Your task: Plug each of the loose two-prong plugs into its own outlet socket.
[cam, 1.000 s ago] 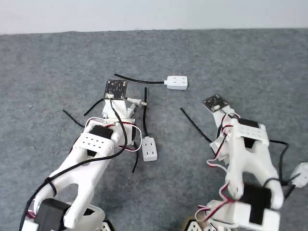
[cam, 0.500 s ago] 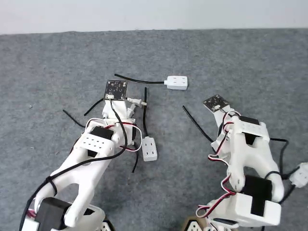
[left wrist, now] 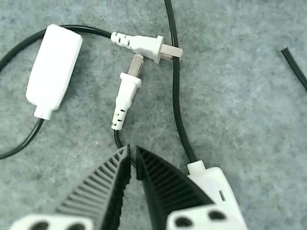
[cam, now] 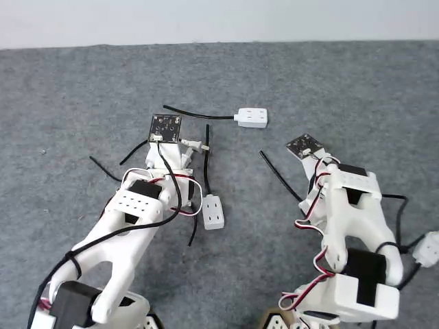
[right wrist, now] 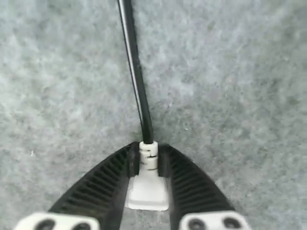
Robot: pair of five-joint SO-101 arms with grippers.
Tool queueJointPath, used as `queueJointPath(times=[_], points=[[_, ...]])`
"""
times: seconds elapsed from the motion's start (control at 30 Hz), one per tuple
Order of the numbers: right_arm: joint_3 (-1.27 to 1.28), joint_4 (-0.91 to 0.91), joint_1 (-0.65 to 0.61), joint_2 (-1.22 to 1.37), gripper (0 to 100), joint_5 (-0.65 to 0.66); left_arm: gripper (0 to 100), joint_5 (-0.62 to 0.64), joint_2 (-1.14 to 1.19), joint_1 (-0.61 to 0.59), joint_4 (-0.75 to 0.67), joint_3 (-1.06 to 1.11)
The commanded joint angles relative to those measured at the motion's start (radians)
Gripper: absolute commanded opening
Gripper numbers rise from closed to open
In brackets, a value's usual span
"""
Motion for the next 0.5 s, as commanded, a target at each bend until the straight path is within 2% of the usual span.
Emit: queueJointPath(times=[0.0, 0.2, 0.37, 0.47], points=[[-0.051, 0.001, -0.016, -0.002, 0.8, 0.014, 2, -0.008, -0.003, -0.009, -0.021, -0.008], [-0.057, 0.024, -0.024, -0.03, 0.9, -0.046, 1, -0.006, -0.002, -0.005, -0.018, -0.021], [-0.058, 0.113, -0.048, -0.17, 0.9, -0.097, 1, -0.003, 0.031, -0.009, -0.015, -0.047], [-0.091, 0.194, -0.056, -0.306, 0.9, -0.166, 1, -0.003, 0.132, -0.011, 0.084, -0.156]])
